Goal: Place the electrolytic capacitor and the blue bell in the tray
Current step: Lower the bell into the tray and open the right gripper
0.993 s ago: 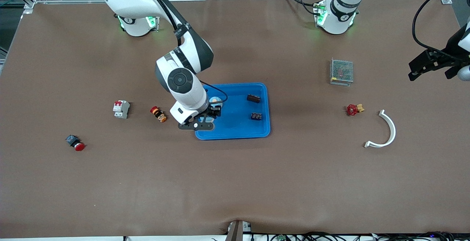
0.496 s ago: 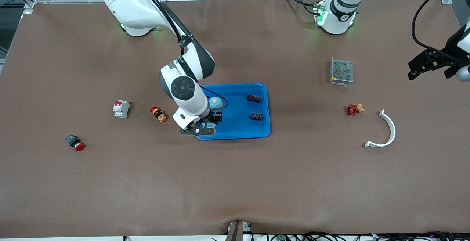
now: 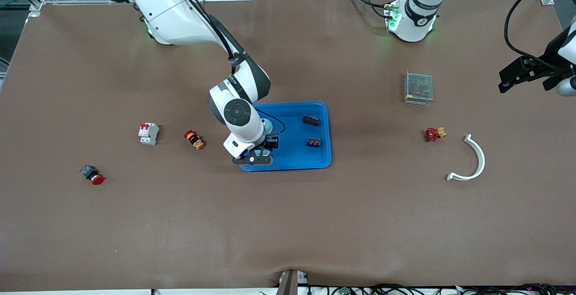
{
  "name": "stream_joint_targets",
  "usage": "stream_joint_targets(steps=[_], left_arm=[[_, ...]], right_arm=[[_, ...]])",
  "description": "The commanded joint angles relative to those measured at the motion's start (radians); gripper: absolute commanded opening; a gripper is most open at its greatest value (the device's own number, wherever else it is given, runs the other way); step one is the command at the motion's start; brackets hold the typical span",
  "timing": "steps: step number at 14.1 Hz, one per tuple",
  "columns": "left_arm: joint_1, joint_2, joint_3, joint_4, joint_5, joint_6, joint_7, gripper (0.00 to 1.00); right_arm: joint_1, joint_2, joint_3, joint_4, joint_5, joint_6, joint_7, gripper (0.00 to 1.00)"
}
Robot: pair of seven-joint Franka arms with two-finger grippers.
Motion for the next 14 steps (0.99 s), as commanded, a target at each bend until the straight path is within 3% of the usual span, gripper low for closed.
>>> stream_joint_targets(steps=[1, 7, 9, 11, 12, 13, 14], left_arm=[[0.003, -0.032, 0.002, -0.004, -0.007, -0.021, 0.017, 1.00], [-0.011, -0.064, 0.011, -0.054, -0.035, -0.018, -0.005, 1.00], [-0.076, -0.117, 0.095, -0.109, -0.033, -0.015, -0.003, 1.00], [-0.088, -0.119, 0.118, -0.114, -0.035, -0.013, 0.009, 1.00], [-0.086, -0.113, 0.114, -0.108, -0.033, -0.013, 0.009, 1.00], [-0.080, -0.102, 0.108, -0.096, -0.033, -0.013, 0.009, 1.00], [-0.075, -0.081, 0.103, -0.070, -0.032, -0.015, 0.018, 1.00]], right_arm=[[0.007, 0.008, -0.006, -0.001, -0.013, 0.022, 0.010, 0.43], [0.024, 0.024, -0.008, -0.004, -0.013, 0.046, 0.012, 0.44], [0.024, 0.024, -0.008, -0.004, -0.013, 0.046, 0.012, 0.45], [0.027, 0.024, -0.009, -0.015, -0.021, 0.059, 0.010, 0.47], [0.025, 0.024, -0.008, -0.016, -0.027, 0.060, 0.010, 0.55], [0.025, 0.024, -0.009, -0.016, -0.027, 0.060, 0.012, 0.84], [0.022, 0.024, -0.009, -0.016, -0.027, 0.060, 0.012, 1.00]])
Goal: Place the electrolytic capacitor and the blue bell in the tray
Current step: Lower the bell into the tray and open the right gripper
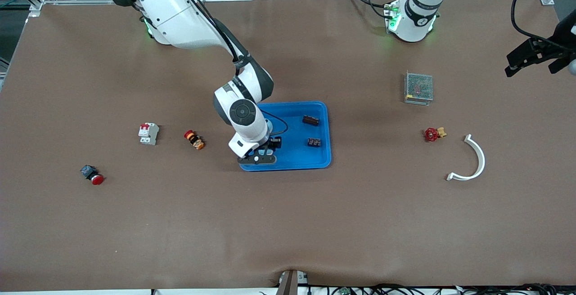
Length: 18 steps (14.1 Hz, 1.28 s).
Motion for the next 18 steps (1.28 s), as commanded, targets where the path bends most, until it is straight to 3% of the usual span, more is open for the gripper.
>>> stream_joint_targets(steps=[1, 3, 5, 12, 18], left_arm=[[0.006, 0.021, -0.017, 0.031, -0.016, 0.001, 0.014, 1.00], [0.038, 0.030, -0.073, 0.037, -0.004, 0.001, 0.012, 1.00], [0.038, 0.030, -0.076, 0.039, -0.004, -0.001, 0.009, 1.00], [0.044, 0.022, -0.074, 0.037, -0.005, -0.019, 0.014, 1.00], [0.043, 0.047, -0.076, 0.062, -0.009, -0.018, -0.004, 1.00]], right_arm=[[0.008, -0.005, -0.009, -0.013, -0.014, 0.017, 0.012, 1.00], [0.008, -0.011, -0.009, -0.011, -0.014, 0.009, 0.010, 1.00], [0.008, -0.026, -0.009, -0.009, -0.013, -0.011, 0.004, 1.00], [-0.046, -0.324, -0.012, -0.005, -0.013, -0.396, -0.103, 1.00], [-0.106, -0.494, -0.013, -0.014, -0.013, -0.588, -0.158, 1.00]])
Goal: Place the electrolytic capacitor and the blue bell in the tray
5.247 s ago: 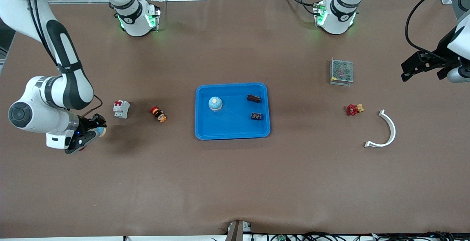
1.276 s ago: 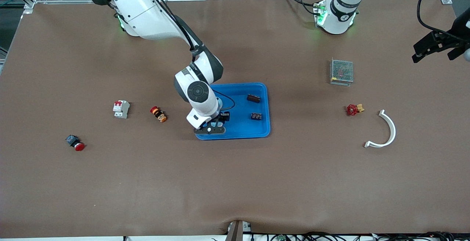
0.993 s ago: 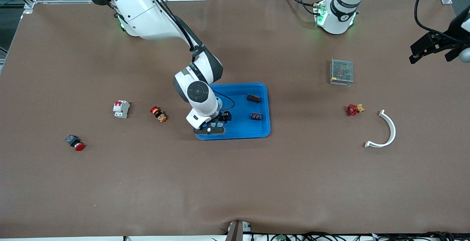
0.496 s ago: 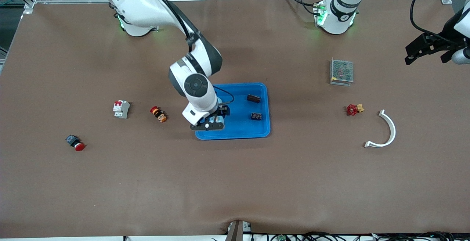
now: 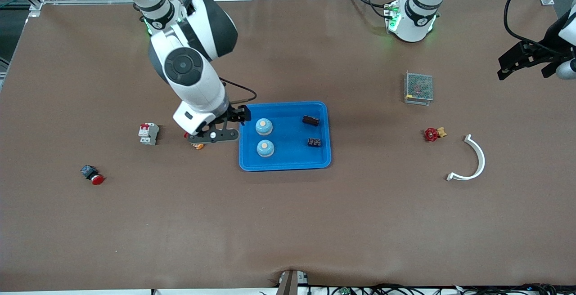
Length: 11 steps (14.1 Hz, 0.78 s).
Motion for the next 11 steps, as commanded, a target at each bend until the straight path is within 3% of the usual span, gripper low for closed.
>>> stream_joint_targets(steps=[1, 11], left_arm=[[0.014, 0.015, -0.013, 0.032, -0.013, -0.018, 0.000, 1.00], [0.011, 0.003, -0.051, 0.020, -0.005, -0.034, -0.035, 1.00]], right_arm=[[-0.026, -0.091, 0.009, -0.040, -0.008, -0.057, -0.048, 1.00], [-0.260, -0.220, 0.011, -0.042, -0.008, -0.170, -0.386, 1.00]])
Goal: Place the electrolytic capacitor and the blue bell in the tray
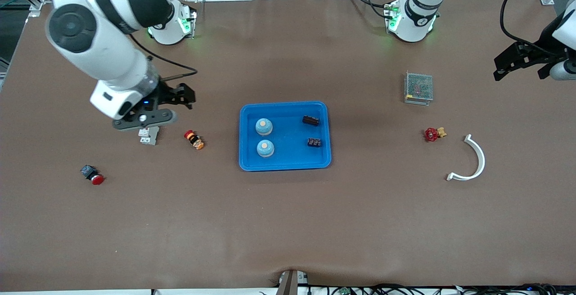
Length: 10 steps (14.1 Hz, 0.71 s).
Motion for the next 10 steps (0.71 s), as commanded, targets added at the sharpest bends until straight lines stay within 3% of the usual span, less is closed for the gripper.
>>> stream_joint_targets(steps=[1, 10], left_arm=[[0.010, -0.007, -0.033, 0.009, -0.005, -0.024, -0.034, 1.00], [0.018, -0.036, -0.047, -0.039, -0.016, -0.004, -0.039, 1.00]], right_arm=[[-0.095, -0.042, 0.016, -0.033, -0.007, 0.001, -0.100, 1.00], [-0.318, -0.033, 0.016, -0.003, -0.010, 0.012, -0.160, 1.00]])
